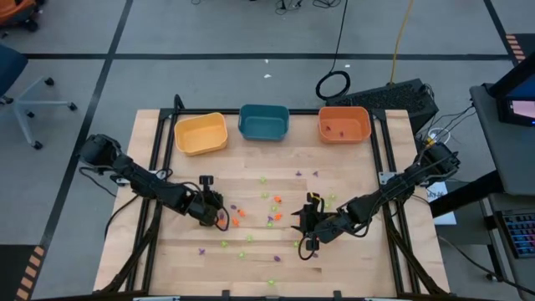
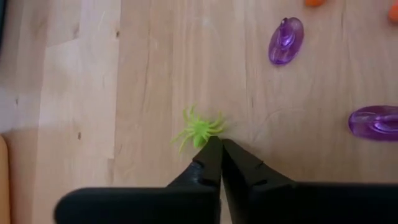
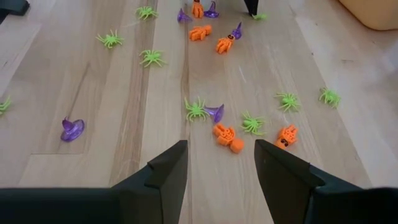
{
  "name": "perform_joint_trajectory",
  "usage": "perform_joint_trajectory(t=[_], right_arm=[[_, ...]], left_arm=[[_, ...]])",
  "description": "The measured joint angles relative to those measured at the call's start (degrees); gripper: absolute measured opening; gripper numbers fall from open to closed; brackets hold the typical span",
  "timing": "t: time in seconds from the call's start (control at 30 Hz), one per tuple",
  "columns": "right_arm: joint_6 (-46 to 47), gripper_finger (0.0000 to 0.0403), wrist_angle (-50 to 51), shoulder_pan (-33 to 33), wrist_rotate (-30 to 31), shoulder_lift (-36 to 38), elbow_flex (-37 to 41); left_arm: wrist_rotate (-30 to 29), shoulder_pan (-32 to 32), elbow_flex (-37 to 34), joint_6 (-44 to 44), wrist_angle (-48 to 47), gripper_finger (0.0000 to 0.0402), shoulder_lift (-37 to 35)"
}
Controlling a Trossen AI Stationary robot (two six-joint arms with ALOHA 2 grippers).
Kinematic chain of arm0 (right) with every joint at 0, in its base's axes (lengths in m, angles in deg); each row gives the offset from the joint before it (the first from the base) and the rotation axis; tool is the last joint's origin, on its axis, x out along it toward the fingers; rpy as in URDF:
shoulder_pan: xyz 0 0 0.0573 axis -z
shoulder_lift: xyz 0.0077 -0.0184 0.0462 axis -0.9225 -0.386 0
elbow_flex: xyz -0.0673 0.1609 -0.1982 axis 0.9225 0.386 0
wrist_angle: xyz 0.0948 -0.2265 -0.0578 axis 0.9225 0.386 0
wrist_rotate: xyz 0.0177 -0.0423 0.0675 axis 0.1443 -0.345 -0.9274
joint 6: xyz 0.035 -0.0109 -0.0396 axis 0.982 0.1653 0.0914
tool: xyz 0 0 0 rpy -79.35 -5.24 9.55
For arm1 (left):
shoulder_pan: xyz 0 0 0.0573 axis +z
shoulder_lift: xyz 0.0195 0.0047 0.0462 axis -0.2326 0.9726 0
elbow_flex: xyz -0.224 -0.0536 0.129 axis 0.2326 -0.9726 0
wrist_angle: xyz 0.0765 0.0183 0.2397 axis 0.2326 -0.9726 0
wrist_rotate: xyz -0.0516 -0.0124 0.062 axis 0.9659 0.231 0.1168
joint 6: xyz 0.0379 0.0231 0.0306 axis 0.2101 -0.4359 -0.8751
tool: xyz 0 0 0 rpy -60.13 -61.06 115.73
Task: Sort Halloween decoration
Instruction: Put the green spider toy into the blue bin
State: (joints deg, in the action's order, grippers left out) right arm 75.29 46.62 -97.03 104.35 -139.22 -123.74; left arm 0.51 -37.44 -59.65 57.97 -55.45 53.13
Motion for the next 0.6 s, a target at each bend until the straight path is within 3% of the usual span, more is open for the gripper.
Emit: perform_joint_trajectory(t=[0.6], right_arm=[[0.0,0.0171,-0.4,0.0,0.1,0.0,0.0]], left_arm=[[-6.5,0.1,0.7,-1.5,-0.6,0.0000,-3.5]])
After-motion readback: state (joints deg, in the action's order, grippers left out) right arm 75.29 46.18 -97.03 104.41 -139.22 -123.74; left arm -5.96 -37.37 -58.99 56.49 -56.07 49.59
